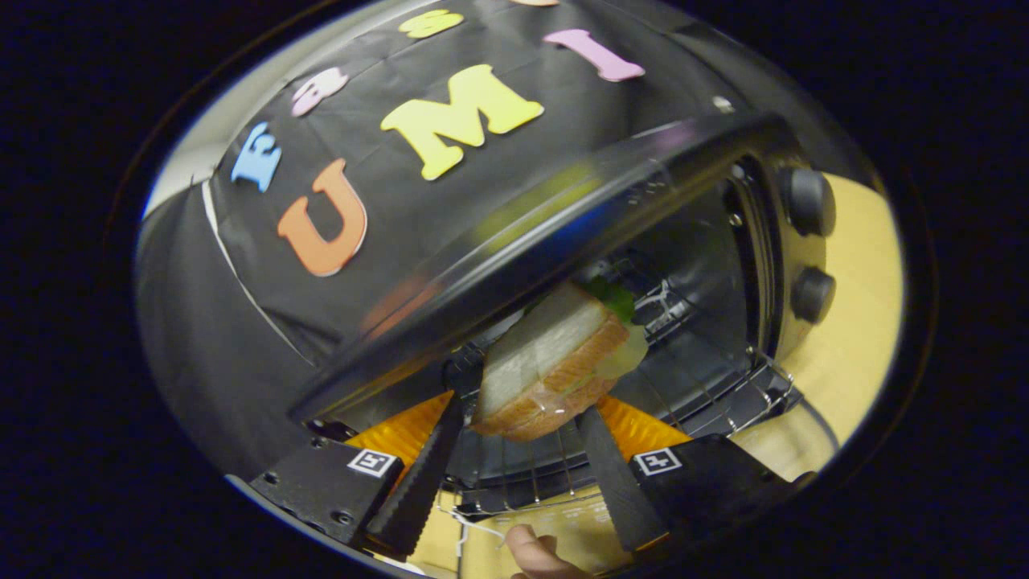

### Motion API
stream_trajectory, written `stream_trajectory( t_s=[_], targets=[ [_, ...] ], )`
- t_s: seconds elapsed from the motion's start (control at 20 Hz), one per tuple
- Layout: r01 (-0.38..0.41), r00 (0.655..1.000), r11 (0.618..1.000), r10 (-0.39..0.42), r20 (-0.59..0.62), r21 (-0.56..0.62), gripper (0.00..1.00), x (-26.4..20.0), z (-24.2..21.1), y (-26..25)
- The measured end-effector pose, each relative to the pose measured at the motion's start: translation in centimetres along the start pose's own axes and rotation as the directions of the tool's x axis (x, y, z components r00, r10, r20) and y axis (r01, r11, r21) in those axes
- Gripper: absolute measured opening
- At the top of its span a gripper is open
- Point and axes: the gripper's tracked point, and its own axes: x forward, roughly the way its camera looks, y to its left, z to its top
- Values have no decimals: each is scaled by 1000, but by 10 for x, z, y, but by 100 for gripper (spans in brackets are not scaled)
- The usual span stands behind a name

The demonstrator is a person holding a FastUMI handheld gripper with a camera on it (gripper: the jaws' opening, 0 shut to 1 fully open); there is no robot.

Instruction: Open the toaster oven, put the food inside, and close the toaster oven door.

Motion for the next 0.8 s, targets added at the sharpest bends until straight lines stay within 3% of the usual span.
stream_trajectory(
  t_s=[0.3, 0.6, 0.8],
  targets=[
    [67, 992, 972, -88, -87, -224, 97, -3, -17, -3],
    [156, 962, 862, -244, -126, -483, 96, -25, -36, -13],
    [131, 943, 883, -251, -218, -451, 99, -53, -44, -14]
  ],
)
